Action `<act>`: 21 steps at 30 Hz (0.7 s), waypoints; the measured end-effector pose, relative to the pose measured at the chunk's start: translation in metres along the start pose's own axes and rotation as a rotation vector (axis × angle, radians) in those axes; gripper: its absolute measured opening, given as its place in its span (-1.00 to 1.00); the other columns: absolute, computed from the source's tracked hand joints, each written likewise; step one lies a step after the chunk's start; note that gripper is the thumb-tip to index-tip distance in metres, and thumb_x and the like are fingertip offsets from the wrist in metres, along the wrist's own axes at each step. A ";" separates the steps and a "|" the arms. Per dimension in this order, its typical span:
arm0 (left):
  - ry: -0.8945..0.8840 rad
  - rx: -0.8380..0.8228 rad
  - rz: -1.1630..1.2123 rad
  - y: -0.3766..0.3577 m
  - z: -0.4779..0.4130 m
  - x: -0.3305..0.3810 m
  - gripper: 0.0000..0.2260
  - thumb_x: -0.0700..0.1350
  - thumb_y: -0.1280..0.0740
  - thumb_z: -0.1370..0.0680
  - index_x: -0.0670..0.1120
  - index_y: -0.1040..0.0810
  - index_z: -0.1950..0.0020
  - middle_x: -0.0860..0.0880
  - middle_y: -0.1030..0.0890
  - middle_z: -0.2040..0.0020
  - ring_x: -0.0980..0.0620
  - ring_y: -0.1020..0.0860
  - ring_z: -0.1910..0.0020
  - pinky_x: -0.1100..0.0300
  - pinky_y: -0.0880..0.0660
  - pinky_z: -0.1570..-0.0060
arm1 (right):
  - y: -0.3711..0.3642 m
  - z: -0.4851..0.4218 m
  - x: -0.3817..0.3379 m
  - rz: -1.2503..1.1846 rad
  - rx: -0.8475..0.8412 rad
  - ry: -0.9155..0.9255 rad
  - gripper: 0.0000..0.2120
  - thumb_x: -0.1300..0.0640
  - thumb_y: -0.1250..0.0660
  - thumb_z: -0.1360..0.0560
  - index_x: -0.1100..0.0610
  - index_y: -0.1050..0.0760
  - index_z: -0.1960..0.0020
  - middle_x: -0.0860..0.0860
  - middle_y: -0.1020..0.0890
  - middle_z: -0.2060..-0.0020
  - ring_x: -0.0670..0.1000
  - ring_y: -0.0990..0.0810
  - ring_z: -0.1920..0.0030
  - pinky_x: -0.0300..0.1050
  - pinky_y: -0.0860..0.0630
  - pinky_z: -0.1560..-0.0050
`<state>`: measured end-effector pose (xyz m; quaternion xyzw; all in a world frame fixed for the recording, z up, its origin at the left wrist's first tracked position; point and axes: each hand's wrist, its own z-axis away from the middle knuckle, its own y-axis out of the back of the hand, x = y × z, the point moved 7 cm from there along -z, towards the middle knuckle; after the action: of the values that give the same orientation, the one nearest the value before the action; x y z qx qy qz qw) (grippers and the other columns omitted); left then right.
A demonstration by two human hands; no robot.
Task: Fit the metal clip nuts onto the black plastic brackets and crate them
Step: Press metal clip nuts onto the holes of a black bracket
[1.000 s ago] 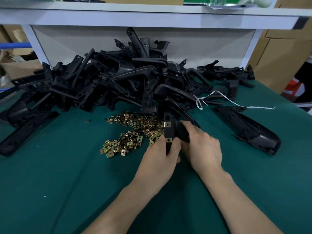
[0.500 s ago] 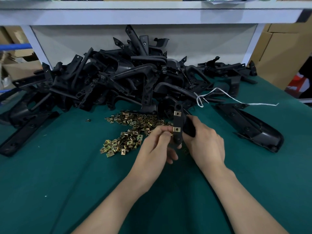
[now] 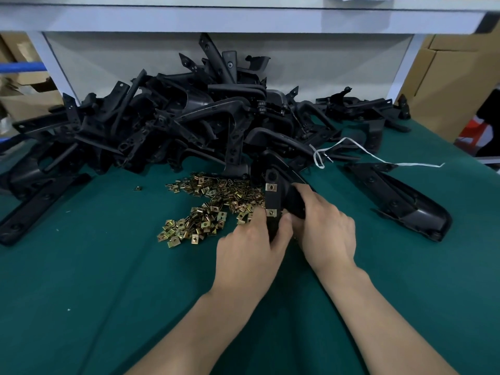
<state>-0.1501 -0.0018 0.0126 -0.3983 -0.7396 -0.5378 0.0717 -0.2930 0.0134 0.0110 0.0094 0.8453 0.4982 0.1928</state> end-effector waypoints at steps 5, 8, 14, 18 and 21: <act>-0.018 0.053 -0.048 0.001 0.000 0.000 -0.65 0.19 -0.05 -0.62 -0.03 -0.30 0.21 0.06 -0.38 0.48 -0.06 -0.40 0.51 0.15 -0.26 0.44 | 0.000 0.001 -0.004 0.008 -0.005 0.014 -0.57 -0.17 -0.30 -0.56 -0.07 -0.37 -0.38 -0.04 -0.65 -0.04 0.15 -0.66 0.07 -0.01 -0.47 0.25; -0.033 0.077 -0.102 0.003 -0.001 0.000 -0.64 0.17 -0.07 -0.62 -0.03 -0.30 0.25 0.06 -0.37 0.50 -0.07 -0.44 0.54 0.17 -0.25 0.47 | 0.002 0.000 -0.007 0.038 0.002 0.028 -0.56 -0.16 -0.29 -0.57 -0.04 -0.35 -0.39 -0.02 -0.64 -0.05 0.15 -0.65 0.07 -0.02 -0.45 0.27; -0.090 0.095 -0.072 0.013 -0.001 0.000 -0.60 0.25 -0.04 -0.62 -0.01 -0.30 0.24 0.10 -0.29 0.52 0.02 -0.31 0.55 0.18 -0.26 0.50 | 0.011 0.003 -0.014 0.031 0.043 0.043 -0.56 -0.14 -0.24 -0.57 0.01 -0.40 -0.38 -0.02 -0.64 -0.03 0.17 -0.66 0.14 -0.07 -0.33 0.33; -0.118 0.011 0.365 0.020 -0.001 0.000 -0.54 0.36 0.08 -0.63 0.15 -0.35 -0.33 0.23 -0.53 0.08 0.23 -0.55 0.08 0.26 -0.45 0.21 | 0.031 0.003 -0.015 -0.021 0.073 0.014 -0.61 -0.11 -0.11 -0.52 -0.04 -0.47 -0.28 -0.06 -0.55 0.13 0.19 -0.61 0.25 -0.08 -0.31 0.33; -0.057 0.033 0.594 0.031 -0.007 -0.008 -0.53 0.32 0.02 -0.64 0.22 -0.22 -0.52 0.23 -0.42 -0.33 0.22 -0.44 -0.32 0.43 -0.39 -0.16 | 0.045 0.005 -0.021 -0.276 0.059 0.098 -0.64 -0.15 -0.16 -0.58 0.06 -0.47 0.24 -0.01 -0.57 0.42 0.12 -0.58 0.45 -0.07 -0.41 0.44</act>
<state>-0.1262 -0.0090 0.0344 -0.6111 -0.6010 -0.4698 0.2116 -0.2796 0.0361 0.0532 -0.1255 0.8612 0.4419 0.2174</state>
